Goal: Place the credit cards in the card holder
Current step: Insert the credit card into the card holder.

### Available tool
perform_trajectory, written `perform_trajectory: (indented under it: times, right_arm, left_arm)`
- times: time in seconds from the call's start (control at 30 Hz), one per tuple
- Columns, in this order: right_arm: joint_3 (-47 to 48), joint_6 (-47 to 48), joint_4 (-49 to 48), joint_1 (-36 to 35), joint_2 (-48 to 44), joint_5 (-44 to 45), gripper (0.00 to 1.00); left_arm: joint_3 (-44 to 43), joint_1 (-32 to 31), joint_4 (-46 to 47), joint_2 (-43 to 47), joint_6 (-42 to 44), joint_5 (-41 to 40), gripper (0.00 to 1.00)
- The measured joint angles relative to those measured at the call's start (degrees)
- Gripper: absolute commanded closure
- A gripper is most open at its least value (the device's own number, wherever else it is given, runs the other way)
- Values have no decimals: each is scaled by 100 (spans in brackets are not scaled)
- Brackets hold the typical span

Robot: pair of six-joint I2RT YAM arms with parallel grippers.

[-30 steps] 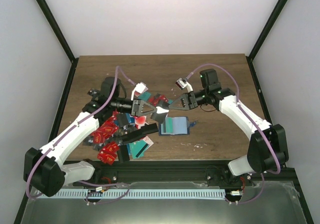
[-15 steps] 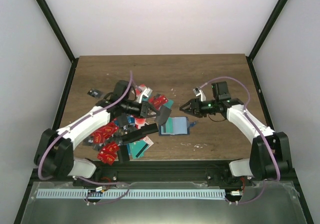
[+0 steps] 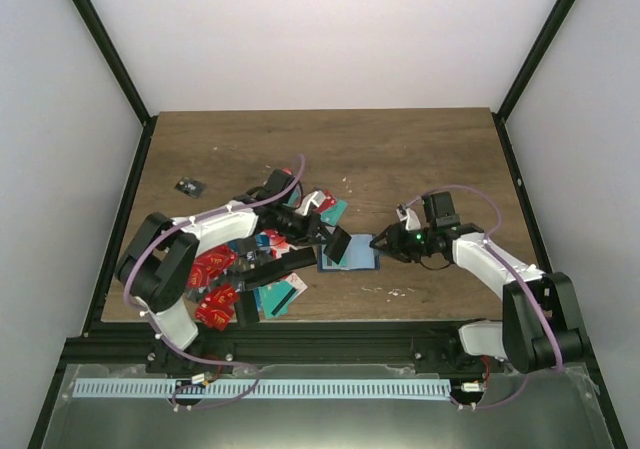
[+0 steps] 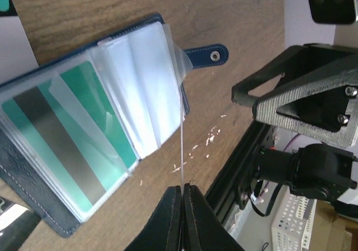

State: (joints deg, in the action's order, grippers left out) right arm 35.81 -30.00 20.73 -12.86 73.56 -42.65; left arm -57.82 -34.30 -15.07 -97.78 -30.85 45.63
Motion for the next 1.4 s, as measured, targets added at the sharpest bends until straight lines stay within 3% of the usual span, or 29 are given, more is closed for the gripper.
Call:
perform_trajectory:
  times: [0.57, 1.4]
  right_arm:
    - [-426, -229, -503, -2, 557, 291, 81]
    - [-629, -197, -1163, -39, 1252, 72, 89]
  left_arm:
    - [-378, -61, 85, -837, 267, -144, 96]
    - [-673, -175, 457, -1521, 177, -168, 96]
